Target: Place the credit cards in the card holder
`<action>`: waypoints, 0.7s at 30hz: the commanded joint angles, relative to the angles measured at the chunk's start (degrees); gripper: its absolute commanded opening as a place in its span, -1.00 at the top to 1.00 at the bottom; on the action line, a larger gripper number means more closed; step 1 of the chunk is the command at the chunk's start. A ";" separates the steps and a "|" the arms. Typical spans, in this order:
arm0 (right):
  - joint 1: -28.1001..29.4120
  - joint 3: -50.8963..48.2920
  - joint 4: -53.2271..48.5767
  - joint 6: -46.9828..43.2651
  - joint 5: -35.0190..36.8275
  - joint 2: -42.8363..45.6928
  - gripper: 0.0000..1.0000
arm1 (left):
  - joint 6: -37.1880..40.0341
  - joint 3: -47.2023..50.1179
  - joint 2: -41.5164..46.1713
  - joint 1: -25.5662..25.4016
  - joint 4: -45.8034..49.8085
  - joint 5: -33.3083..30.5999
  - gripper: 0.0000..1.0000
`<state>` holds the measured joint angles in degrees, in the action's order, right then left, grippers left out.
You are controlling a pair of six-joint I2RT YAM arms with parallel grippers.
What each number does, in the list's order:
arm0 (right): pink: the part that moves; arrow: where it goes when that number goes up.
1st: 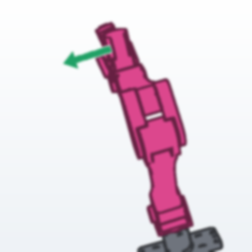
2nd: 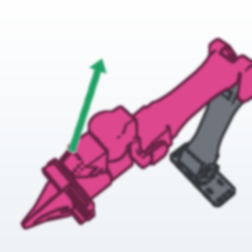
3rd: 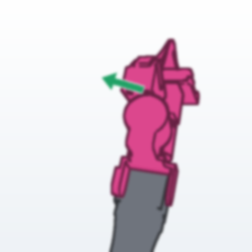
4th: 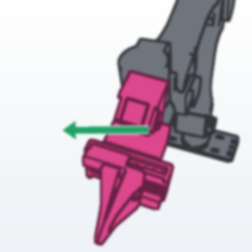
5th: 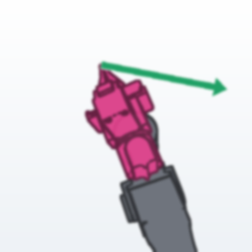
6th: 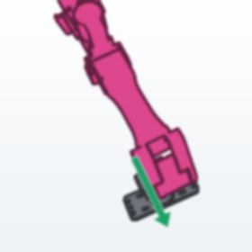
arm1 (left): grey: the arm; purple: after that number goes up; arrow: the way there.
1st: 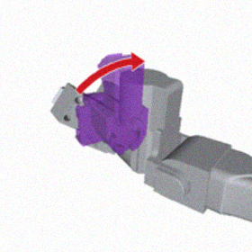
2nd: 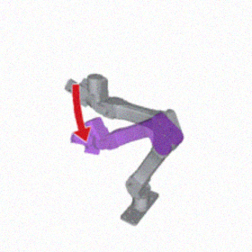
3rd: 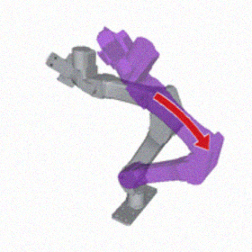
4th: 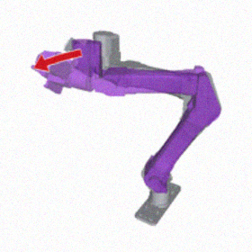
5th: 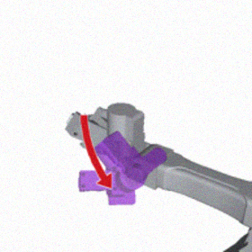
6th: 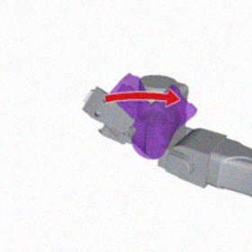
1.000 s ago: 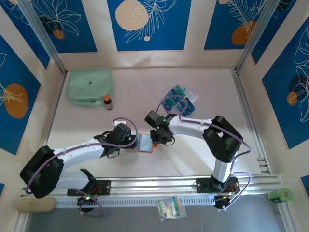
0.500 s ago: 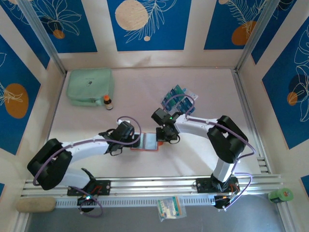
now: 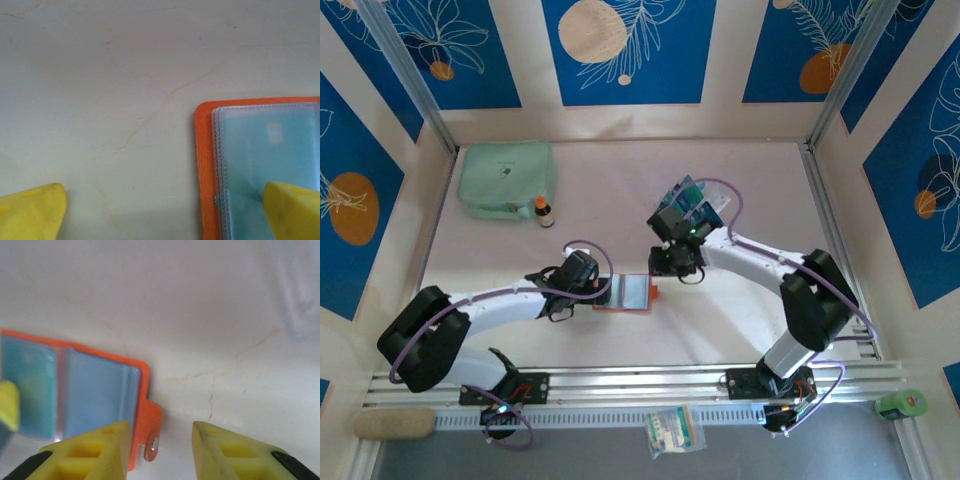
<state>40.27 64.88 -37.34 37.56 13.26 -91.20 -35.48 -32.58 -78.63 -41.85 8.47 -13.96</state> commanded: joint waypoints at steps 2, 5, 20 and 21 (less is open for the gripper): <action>-4.78 6.16 -6.09 -7.47 3.29 1.68 0.16 | 0.12 0.41 -0.12 0.60 -0.77 0.66 -1.00; -7.93 9.69 -8.42 -11.61 5.96 0.72 0.16 | 0.15 0.34 -0.21 0.54 -0.95 0.68 -1.00; -14.02 21.63 -14.43 -21.95 16.92 -10.16 0.30 | -0.12 0.60 0.13 0.54 -0.82 0.82 -1.00; -14.31 21.83 -14.47 -22.13 17.19 -10.60 0.30 | -0.16 0.67 0.22 0.60 -0.83 0.78 -1.00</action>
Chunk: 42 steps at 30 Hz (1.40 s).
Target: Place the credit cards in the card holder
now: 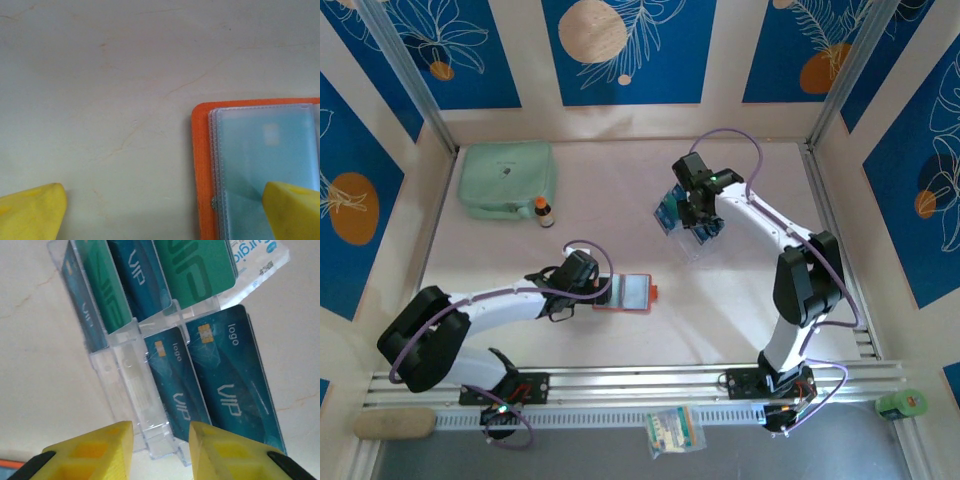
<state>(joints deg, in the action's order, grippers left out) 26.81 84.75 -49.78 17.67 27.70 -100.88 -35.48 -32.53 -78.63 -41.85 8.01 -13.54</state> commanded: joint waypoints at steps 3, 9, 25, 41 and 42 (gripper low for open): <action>-1.57 2.35 -1.78 -2.55 2.45 -2.01 0.31 | -0.22 0.77 0.30 0.56 -0.43 0.33 -1.00; -1.98 2.55 -1.20 -3.05 1.93 -3.83 0.33 | -0.25 0.83 0.30 0.54 -0.36 0.27 -1.00; -2.59 1.68 0.07 -2.74 -3.65 -3.59 0.72 | -0.38 0.96 0.67 0.56 -0.16 0.18 -1.00; -3.34 3.06 -0.49 -4.67 -9.51 3.85 1.00 | 0.32 -1.26 2.69 0.55 1.87 0.58 -1.00; -3.26 3.42 -0.72 -4.36 -9.86 4.64 1.00 | 0.44 -1.75 2.87 0.58 2.11 0.53 -1.00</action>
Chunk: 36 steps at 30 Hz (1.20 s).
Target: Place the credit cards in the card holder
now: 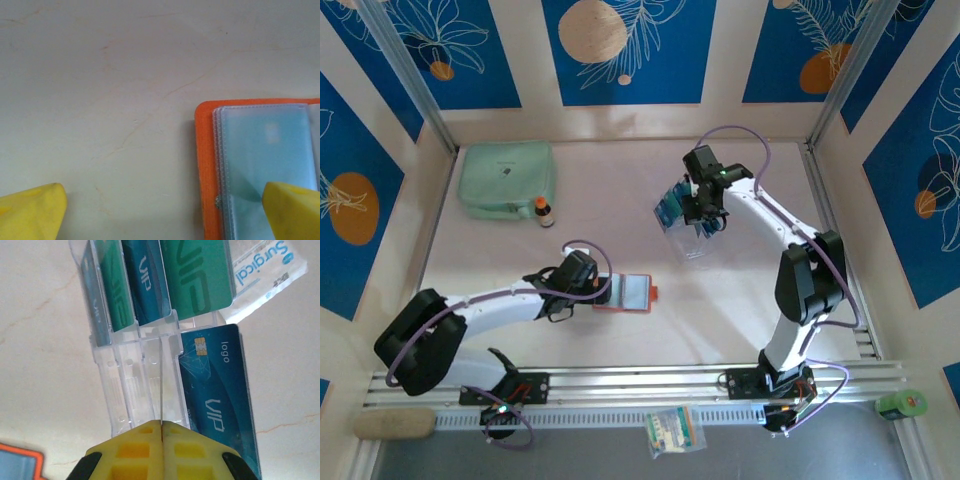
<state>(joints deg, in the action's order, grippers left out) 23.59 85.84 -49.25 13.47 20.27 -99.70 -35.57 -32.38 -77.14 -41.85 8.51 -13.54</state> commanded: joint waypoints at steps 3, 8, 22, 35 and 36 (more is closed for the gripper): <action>0.21 2.31 -1.21 1.16 -4.65 6.20 1.00 | 1.12 -3.06 1.47 0.55 2.25 0.79 -1.00; 1.10 -2.95 3.69 7.12 -12.47 12.39 1.00 | 2.84 -4.76 0.47 0.63 2.86 0.97 -1.00; 11.20 -40.37 49.40 34.83 -27.49 23.18 1.00 | 4.07 -3.38 -1.87 0.63 3.93 0.36 -1.00; 20.39 -50.67 67.01 42.15 -18.11 16.20 1.00 | 1.98 -1.15 -1.65 0.69 5.01 -1.03 -1.00; 20.59 -51.03 68.03 42.50 -17.76 15.67 1.00 | 1.83 -1.11 -1.54 0.68 5.07 -1.14 -1.00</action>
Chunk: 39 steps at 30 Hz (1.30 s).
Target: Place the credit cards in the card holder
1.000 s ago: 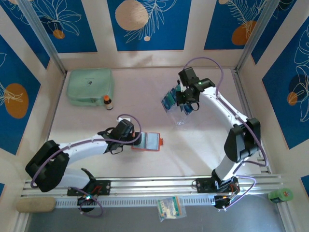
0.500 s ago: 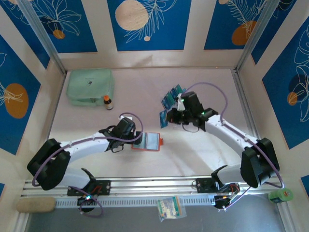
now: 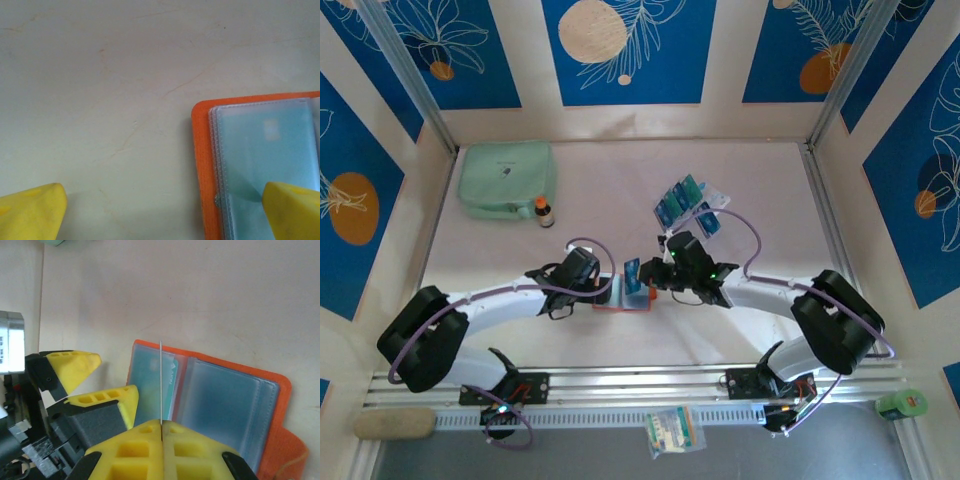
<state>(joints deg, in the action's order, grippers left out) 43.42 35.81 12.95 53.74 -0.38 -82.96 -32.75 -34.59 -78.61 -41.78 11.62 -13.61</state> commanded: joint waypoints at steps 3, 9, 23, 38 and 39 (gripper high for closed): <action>1.55 -1.42 7.97 2.93 3.78 -2.52 1.00 | -1.42 1.45 0.12 0.56 2.16 -1.16 -1.00; 2.80 -1.51 10.50 3.74 5.20 -4.87 1.00 | -2.38 2.09 0.34 0.47 2.38 -1.16 -1.00; 4.93 -2.86 14.34 5.50 8.81 -7.81 1.00 | -2.64 2.72 1.14 0.47 2.96 -1.34 -1.00; 6.15 -4.47 16.32 7.74 10.56 -9.41 1.00 | -2.60 3.05 1.52 0.47 2.74 -1.25 -1.00; 6.24 -4.59 16.40 7.86 10.53 -9.48 1.00 | -2.63 3.06 1.52 0.47 2.67 -1.25 -1.00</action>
<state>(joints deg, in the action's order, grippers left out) 49.17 32.25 28.47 60.73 8.45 -91.74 -34.63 -32.27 -77.95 -41.78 12.86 -14.02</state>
